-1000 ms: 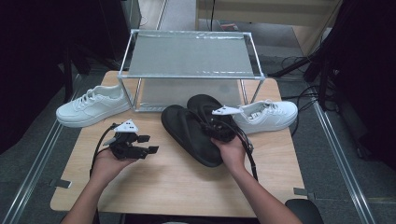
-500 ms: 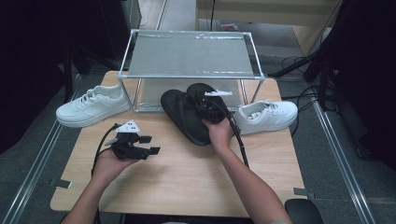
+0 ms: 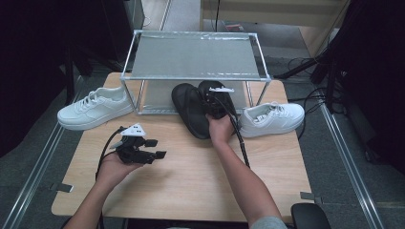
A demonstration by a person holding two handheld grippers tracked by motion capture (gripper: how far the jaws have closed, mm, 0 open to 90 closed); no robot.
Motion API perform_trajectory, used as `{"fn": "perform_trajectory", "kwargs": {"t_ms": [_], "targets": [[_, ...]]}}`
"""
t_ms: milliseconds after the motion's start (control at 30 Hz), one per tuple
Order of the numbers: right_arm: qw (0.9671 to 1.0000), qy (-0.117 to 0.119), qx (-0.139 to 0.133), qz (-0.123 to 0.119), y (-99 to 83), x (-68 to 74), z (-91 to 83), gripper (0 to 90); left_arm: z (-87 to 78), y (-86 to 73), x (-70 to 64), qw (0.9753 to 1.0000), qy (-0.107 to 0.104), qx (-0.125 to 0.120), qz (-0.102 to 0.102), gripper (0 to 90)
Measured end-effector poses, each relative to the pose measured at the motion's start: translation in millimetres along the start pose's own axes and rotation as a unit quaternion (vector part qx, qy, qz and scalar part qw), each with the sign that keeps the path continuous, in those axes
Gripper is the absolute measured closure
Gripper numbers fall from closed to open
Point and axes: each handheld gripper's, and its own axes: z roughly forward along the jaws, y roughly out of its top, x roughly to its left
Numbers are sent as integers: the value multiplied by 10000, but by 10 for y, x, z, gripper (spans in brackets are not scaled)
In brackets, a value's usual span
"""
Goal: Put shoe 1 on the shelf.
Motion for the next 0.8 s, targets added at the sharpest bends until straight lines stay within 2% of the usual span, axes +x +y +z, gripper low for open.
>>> {"fn": "perform_trajectory", "kwargs": {"t_ms": [133,233,367,500,667,800], "targets": [[10000,4,34,-10,-12,7,42,689,6,-1,-3,10000,3,13,27,368],[10000,40,62,-44,-9,14,48,631,8,4,3,10000,-45,1,-30,368],[9998,144,117,-20,-6,-6,39,617,13,0,-9,10000,-37,-59,25,390],[9998,148,99,-37,14,-11,0,598,15,5,2,10000,-31,-86,19,417],[9997,217,85,-89,53,-31,-94,590,18,18,31,10000,-18,-23,-84,435],[9992,340,63,-194,59,-40,-209,586,16,34,97,9996,88,1,-263,459]]}}
